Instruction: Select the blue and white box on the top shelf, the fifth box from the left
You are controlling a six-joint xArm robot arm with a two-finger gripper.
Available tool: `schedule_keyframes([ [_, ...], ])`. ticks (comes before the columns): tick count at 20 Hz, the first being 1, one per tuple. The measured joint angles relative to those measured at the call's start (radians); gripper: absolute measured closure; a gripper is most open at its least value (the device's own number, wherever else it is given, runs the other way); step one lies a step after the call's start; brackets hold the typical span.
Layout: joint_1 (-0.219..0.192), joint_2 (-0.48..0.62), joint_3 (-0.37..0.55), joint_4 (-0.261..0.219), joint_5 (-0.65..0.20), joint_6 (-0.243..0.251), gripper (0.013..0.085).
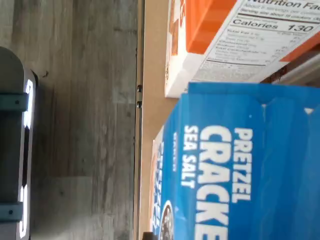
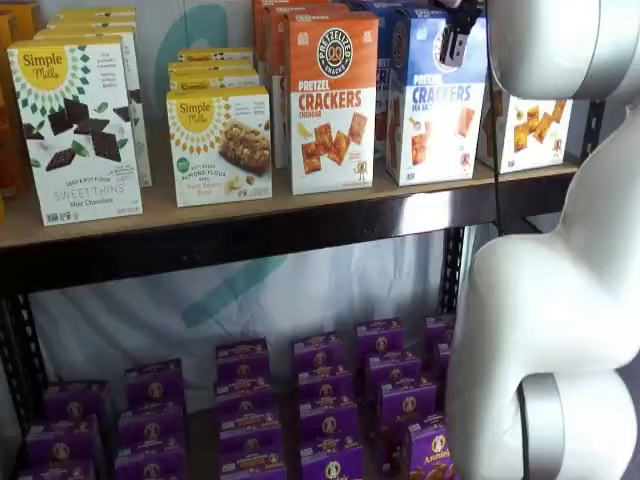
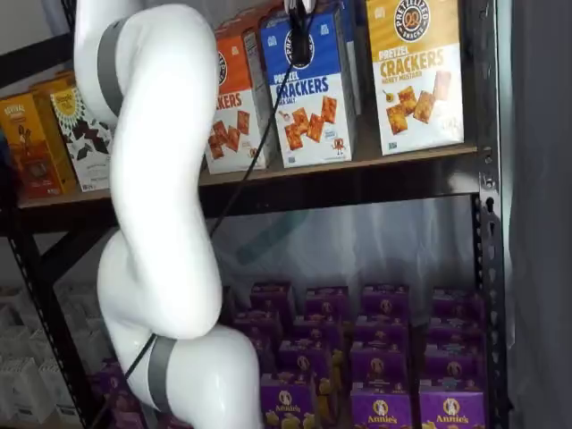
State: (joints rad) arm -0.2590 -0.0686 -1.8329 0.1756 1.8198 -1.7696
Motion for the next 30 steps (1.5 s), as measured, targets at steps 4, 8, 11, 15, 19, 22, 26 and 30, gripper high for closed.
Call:
schedule_keyframes([
  [4,-0.005,-0.002,0.003,0.005,0.000,-0.003,0.0370],
  [8,-0.006,-0.006,0.007,0.002,0.000,-0.005,0.0370],
  [11,-0.008,-0.012,0.009,0.009,0.004,-0.005,0.0370],
  [15,-0.014,-0.023,0.005,0.021,0.028,-0.003,0.0370],
  [19,-0.025,-0.032,0.004,0.027,0.049,-0.010,0.0410],
  [22,-0.033,-0.036,0.004,0.026,0.057,-0.017,0.0410],
  [26,-0.037,-0.034,-0.017,0.022,0.097,-0.019,0.0410],
  [30,-0.038,-0.062,-0.004,0.023,0.119,-0.017,0.0410],
])
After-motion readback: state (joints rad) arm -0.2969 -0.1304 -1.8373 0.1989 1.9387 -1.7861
